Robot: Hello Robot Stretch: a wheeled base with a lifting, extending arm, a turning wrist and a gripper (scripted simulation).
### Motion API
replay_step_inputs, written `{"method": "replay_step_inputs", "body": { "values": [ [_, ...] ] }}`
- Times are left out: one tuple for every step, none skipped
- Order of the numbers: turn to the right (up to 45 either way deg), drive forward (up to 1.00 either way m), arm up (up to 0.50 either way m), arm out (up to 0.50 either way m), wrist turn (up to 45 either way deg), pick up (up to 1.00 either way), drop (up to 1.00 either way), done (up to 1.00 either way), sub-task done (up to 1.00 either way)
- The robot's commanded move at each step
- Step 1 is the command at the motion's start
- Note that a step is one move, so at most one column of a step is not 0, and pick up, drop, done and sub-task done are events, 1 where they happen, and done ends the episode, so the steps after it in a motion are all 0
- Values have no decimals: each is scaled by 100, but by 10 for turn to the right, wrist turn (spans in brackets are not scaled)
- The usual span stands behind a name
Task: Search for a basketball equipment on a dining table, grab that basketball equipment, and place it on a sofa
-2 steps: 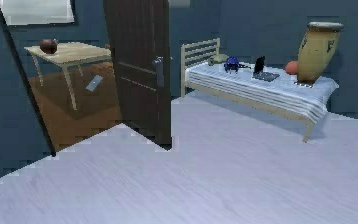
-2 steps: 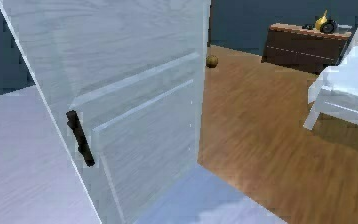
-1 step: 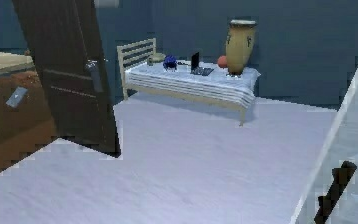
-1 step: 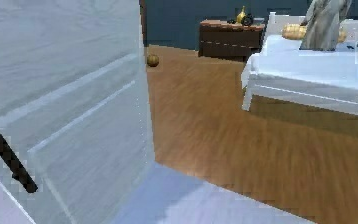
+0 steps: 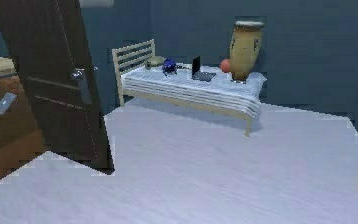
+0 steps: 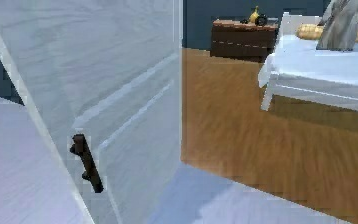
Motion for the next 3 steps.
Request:
{"method": "replay_step_inputs", "body": {
  "values": [
    [-450, 0, 0, 0, 0, 0, 0, 0, 0],
    [-30, 0, 0, 0, 0, 0, 0, 0, 0],
    [0, 100, 0, 0, 0, 0, 0, 0, 0]
  ]
}}
